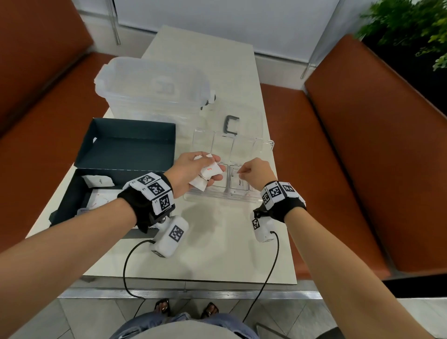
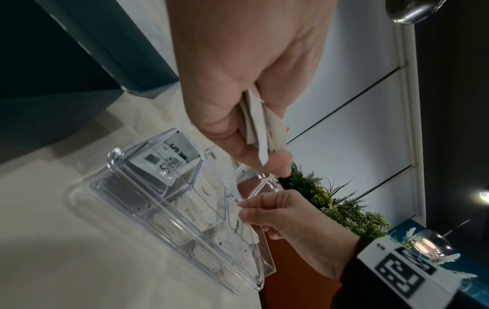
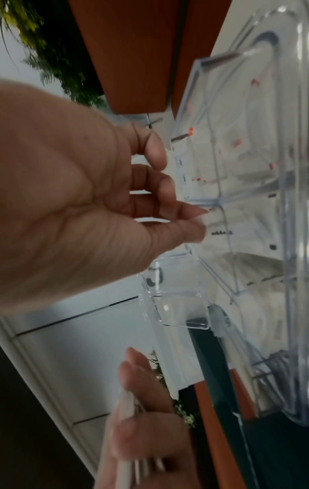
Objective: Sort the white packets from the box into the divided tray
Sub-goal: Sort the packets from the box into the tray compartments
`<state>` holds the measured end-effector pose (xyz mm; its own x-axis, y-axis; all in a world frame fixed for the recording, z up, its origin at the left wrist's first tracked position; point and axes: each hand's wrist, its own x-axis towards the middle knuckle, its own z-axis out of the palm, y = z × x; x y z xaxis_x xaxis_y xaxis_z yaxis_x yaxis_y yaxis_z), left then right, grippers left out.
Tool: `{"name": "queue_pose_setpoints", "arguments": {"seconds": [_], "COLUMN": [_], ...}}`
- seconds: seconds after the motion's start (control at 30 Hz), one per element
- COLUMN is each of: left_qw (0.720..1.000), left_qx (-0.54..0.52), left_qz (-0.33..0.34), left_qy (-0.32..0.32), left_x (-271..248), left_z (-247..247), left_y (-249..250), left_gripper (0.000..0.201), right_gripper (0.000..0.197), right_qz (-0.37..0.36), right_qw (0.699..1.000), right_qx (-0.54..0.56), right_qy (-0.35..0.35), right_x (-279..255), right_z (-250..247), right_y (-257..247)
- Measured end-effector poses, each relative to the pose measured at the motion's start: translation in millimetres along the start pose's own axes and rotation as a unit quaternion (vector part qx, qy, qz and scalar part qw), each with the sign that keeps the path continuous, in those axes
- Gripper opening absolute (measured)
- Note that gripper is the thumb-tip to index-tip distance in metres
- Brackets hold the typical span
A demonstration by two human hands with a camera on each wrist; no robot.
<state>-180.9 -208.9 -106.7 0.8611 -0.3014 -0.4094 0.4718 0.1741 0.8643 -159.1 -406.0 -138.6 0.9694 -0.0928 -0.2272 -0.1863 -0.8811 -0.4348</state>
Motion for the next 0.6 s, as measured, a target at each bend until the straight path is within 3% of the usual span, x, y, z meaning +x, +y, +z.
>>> {"name": "queue_pose_setpoints", "arguments": {"seconds": [0.2, 0.6], "left_qw": [1.0, 0.997], "left_qx": [-0.01, -0.054], "left_qz": [-0.004, -0.045], "left_qy": [0.005, -0.014], "left_x": [-0.1, 2.8], "left_z": [-0.5, 4.4], "left_y": [1.6, 2.9], "left_gripper": [0.016, 0.026], "right_gripper": [0.018, 0.022], "right_qz": [-0.019, -0.032], "right_qw": [0.994, 0.983], "right_qx": [-0.104, -0.173], "right_qy": [0.022, 0.042], "right_x": [-1.3, -10.2], "right_z": [9.2, 15.2], "right_y": [-4.3, 0.8]}}
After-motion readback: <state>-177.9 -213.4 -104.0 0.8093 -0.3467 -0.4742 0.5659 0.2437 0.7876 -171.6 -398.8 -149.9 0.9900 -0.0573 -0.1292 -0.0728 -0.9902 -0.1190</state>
